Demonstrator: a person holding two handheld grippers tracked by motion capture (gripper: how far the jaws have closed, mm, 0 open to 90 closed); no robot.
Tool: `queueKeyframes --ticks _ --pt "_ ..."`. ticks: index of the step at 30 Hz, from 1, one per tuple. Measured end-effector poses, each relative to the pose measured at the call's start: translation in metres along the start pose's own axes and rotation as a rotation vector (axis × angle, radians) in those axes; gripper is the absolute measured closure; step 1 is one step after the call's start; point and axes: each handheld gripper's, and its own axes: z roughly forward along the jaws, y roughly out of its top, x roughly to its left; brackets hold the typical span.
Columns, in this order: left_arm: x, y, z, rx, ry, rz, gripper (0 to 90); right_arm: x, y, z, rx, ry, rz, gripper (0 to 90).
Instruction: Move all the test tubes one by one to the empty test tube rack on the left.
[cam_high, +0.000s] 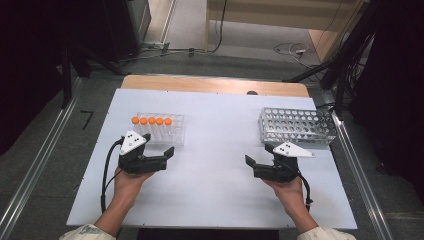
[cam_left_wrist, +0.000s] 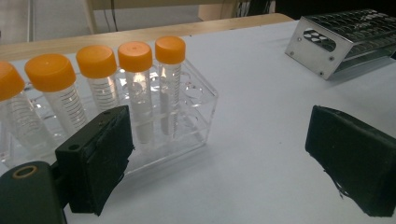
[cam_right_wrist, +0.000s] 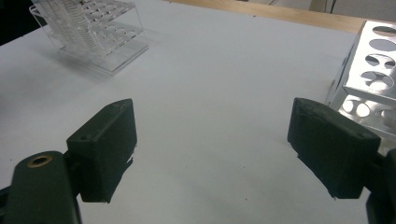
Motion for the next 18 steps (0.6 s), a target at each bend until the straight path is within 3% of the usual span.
queueKeyframes --ticks 18 --pt "0.013 -0.006 -0.014 -0.014 0.04 -0.033 8.8 -0.006 0.0 -0.008 -0.014 -0.02 0.026 11.7"
